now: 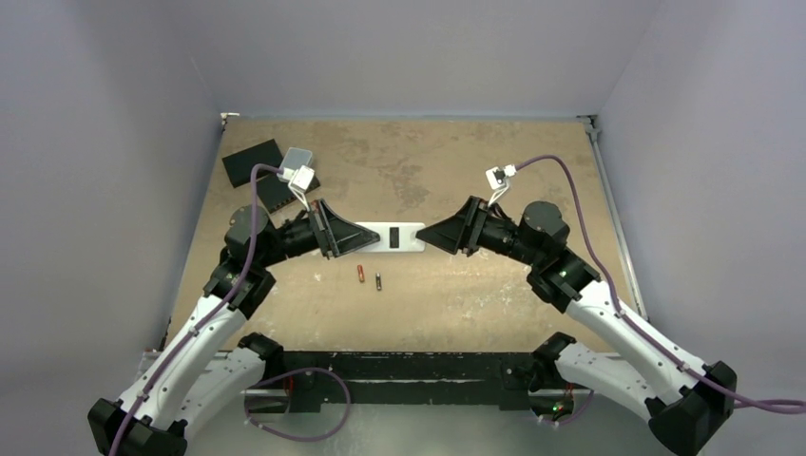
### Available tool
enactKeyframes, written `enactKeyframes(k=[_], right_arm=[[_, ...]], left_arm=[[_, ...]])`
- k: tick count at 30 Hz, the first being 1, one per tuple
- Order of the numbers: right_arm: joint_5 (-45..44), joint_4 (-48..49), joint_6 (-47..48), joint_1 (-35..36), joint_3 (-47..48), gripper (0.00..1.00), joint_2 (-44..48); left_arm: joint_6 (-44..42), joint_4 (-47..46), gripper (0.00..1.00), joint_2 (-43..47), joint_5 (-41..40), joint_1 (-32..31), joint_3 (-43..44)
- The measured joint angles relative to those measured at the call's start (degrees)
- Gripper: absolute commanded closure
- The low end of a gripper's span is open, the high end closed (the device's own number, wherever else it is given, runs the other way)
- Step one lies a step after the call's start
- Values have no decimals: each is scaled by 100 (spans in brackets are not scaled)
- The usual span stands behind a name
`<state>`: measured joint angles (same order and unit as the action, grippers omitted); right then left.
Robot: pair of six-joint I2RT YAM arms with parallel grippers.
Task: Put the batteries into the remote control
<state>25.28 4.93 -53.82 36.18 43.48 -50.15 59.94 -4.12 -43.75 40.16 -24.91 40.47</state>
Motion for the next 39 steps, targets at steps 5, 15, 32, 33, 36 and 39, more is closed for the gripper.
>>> enactKeyframes(k=[5, 15, 32, 33, 36, 39], right_arm=[[22, 61, -37, 81, -2, 39, -85], [17, 116, -61, 271, -2, 44, -203], [-179, 9, -59, 286, -2, 56, -153], [-186, -4, -61, 286, -2, 57, -153], [-188, -22, -61, 286, -2, 61, -153], [-208, -52, -61, 286, -2, 72, -151]], left_arm=[[59, -57, 100, -17, -7, 2, 0], [57, -92, 100, -59, -11, 0, 0], [-229, 205, 100, -136, 11, 0, 140], [-240, 208, 100, -138, 15, 0, 144], [-251, 208, 100, -142, 26, 0, 146], [-254, 208, 100, -146, 33, 0, 155]])
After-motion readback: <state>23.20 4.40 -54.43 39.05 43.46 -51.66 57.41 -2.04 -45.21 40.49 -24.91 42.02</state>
